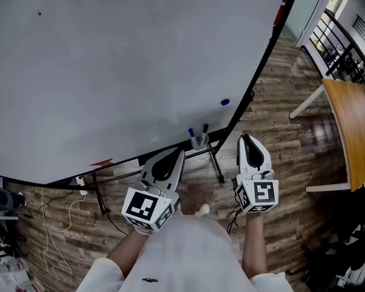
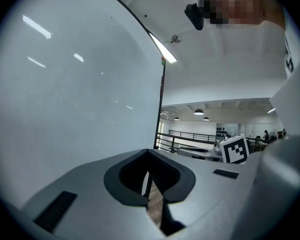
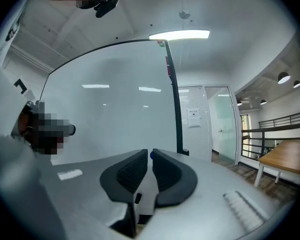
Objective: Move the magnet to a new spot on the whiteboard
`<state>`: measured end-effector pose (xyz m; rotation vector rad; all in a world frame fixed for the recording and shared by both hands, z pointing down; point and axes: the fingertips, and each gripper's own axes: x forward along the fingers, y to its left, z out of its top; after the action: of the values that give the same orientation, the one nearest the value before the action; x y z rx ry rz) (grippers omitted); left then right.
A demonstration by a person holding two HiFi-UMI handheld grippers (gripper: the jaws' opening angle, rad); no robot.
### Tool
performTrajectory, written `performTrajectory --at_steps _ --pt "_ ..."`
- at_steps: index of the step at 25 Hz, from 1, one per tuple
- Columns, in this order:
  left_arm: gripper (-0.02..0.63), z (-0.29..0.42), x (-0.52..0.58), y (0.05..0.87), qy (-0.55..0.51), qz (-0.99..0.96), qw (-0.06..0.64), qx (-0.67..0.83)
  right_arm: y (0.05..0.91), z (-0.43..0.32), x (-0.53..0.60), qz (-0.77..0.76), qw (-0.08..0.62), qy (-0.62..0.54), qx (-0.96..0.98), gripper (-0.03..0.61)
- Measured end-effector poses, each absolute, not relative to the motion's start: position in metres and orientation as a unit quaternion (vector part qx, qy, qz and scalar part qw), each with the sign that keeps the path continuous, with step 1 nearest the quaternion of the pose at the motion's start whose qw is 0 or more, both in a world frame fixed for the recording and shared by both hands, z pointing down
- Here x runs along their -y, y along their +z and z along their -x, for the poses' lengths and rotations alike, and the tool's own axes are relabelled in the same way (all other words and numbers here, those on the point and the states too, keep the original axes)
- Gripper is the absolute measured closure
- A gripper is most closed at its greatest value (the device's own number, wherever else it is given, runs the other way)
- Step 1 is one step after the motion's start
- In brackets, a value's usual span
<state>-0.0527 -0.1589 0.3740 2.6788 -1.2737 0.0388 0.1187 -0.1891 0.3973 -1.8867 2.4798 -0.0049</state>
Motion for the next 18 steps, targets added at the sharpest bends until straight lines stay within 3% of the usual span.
performTrajectory --at_steps 5,18 --pt "0.607 0.056 0.157 0.374 0.011 -0.897 0.088 0.432 0.388 -0.118 0.169 0.604 0.019 0.005 -0.797 0.568" --pt "0.607 0.064 0.147 0.373 0.010 -0.897 0.087 0.433 0.374 -0.113 0.132 0.595 0.022 0.023 -0.803 0.568"
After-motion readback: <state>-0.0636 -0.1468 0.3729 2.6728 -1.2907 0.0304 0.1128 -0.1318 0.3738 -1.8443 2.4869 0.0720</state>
